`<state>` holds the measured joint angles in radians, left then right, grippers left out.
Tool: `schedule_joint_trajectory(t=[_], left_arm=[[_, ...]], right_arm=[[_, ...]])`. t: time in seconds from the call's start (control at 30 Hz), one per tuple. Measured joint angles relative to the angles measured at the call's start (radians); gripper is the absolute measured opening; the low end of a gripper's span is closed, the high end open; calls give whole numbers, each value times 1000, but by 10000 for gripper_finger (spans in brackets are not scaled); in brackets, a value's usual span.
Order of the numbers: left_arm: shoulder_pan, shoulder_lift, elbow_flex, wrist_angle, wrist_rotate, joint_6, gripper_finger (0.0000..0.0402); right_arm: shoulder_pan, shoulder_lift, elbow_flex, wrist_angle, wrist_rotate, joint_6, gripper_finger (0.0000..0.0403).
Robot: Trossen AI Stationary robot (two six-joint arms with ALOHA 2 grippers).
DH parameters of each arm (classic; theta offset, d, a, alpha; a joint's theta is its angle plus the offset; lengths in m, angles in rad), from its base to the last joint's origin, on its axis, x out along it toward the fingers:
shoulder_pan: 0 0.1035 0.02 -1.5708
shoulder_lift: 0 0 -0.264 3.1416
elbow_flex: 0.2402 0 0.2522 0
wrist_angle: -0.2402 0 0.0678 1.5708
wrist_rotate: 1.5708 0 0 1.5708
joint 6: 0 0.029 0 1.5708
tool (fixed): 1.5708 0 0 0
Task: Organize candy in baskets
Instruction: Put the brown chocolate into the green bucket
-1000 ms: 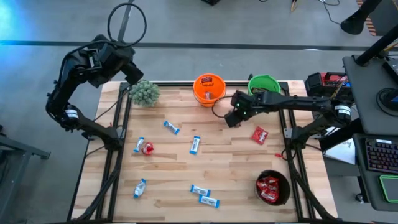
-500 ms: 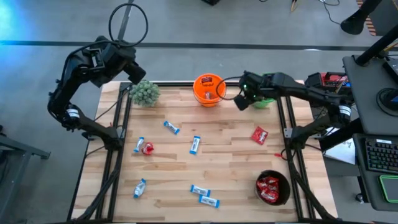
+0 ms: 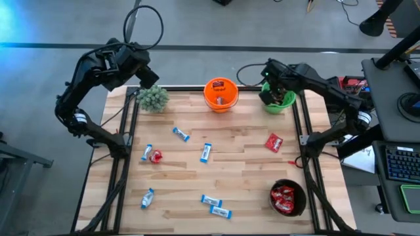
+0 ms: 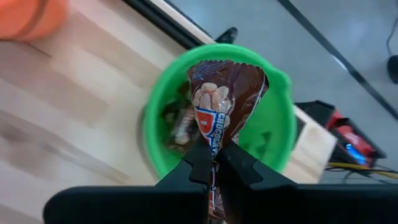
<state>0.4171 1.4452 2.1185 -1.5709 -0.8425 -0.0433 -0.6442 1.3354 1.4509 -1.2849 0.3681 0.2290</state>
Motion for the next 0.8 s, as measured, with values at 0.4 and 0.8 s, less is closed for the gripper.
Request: schedule_joint_trajectory(t=[0.4,0.8], left_arm=[[0,0,0,0,26,0,197],[0,18,77,0,27,-29,197]], right_arm=[[-154,10,0,3,-2,-167,13],[-157,21,0,22,-9,-178,117]])
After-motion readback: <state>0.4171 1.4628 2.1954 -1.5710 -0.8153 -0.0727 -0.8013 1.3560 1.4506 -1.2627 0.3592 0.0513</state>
